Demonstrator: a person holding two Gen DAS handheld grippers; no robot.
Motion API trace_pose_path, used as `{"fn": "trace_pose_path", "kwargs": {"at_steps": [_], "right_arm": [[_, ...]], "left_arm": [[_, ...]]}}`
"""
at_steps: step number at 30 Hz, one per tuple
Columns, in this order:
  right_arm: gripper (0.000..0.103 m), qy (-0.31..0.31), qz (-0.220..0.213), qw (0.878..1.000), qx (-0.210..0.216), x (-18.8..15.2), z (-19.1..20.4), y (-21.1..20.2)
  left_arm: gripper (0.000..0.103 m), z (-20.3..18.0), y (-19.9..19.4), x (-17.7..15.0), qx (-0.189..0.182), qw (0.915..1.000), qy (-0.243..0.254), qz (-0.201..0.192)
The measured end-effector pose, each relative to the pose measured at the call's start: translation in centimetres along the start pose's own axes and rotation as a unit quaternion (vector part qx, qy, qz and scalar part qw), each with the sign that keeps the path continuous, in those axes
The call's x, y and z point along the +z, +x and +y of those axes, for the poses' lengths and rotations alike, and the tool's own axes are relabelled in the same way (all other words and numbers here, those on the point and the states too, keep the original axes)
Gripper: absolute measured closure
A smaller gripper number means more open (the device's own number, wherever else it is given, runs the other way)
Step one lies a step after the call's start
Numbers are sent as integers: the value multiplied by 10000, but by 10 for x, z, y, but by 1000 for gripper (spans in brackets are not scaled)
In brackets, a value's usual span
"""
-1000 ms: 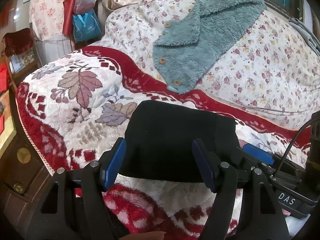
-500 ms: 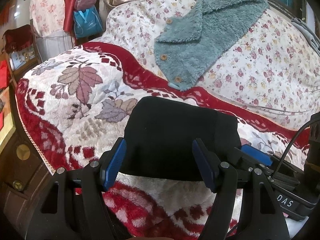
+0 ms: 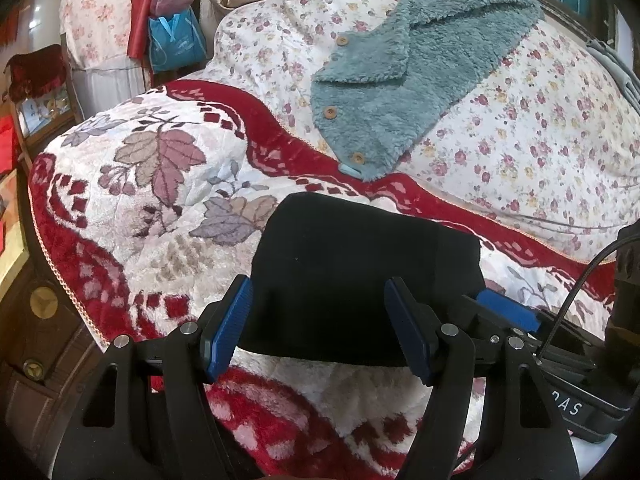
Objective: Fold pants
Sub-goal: 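Press the folded pants bundle flat with both grippers and release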
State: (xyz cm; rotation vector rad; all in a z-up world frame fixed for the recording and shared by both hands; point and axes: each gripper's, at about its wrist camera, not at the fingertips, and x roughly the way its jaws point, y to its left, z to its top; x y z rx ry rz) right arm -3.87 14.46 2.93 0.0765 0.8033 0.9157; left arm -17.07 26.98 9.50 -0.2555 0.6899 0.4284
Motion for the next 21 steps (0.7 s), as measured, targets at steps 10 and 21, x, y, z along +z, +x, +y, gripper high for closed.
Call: {"fn": "trace_pose_path", "kwargs": {"at_steps": [10, 21], "right_arm": [[52, -16, 72, 10000, 30, 3, -1, 9], [52, 62, 60, 9999, 81, 1, -7, 5]], "left_arm": [[34, 5, 7, 0, 14, 9999, -93, 64], [34, -5, 5, -1, 0, 9999, 130, -11]]}}
